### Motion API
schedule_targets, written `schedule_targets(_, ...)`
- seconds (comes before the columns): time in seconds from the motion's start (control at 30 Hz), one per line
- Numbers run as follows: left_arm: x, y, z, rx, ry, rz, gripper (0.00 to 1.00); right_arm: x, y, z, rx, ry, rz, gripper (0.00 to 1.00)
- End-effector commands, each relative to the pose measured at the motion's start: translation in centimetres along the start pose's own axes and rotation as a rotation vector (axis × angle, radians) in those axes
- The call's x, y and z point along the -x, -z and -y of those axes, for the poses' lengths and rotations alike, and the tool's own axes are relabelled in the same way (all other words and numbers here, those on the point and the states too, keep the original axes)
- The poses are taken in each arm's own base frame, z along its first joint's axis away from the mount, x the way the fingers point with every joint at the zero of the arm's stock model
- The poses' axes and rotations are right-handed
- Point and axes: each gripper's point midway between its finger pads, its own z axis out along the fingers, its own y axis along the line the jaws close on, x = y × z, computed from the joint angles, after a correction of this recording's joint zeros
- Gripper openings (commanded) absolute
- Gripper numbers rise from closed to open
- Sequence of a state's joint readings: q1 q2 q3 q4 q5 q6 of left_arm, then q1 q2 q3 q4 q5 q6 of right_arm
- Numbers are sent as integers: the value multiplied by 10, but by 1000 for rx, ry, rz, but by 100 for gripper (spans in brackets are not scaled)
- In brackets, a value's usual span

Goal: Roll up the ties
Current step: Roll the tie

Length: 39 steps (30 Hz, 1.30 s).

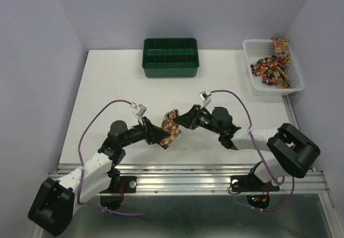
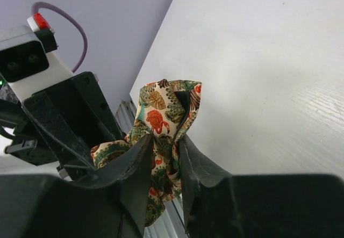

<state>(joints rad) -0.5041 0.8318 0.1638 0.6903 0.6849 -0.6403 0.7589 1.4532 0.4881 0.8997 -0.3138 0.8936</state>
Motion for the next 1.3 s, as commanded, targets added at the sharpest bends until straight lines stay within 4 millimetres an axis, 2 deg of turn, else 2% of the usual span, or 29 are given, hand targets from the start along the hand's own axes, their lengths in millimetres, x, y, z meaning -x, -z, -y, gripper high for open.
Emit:
schedule_targets(0.0,19,0,21,-63,-46,59,0,19,1,-10,32,41,97,26)
schedule_targets(0.03,20,0,19,-54,-27,61,0,20,2,-10,37,62,104,15)
schedule_targets(0.1,22,-1,15,-29,9,75,0,22,5,-13,45,82,115,11)
schedule_targets(0.2,20,-5,1,39,86,82,0,23,11,3,-30,104,145,1)
schedule_targets(0.27,17,-8,-17,110,135,87,0,27,18,10,-69,124,180,1)
schedule_targets(0.37,9,-15,-33,162,189,48,0,33,24,34,-192,159,214,1)
schedule_targets(0.43,3,-23,-47,207,223,15,0,28,27,46,-238,178,197,1)
schedule_targets(0.57,-5,-38,-57,199,224,-63,0,36,35,73,-361,206,253,1)
schedule_targets(0.6,-13,-40,-65,222,243,-91,0,33,36,83,-401,211,237,1)
schedule_targets(0.77,-32,-49,-82,246,307,-176,0,26,31,107,-463,215,207,1)
schedule_targets(0.93,-41,-52,-93,289,366,-214,0,15,34,130,-548,224,162,9)
schedule_targets(1.03,-43,-53,-102,342,382,-223,0,14,35,134,-553,265,152,16)
schedule_targets(1.13,-54,-51,-111,398,426,-278,0,12,36,142,-580,332,120,26)
schedule_targets(1.27,-69,-47,-116,444,501,-338,0,17,36,137,-549,486,87,45)
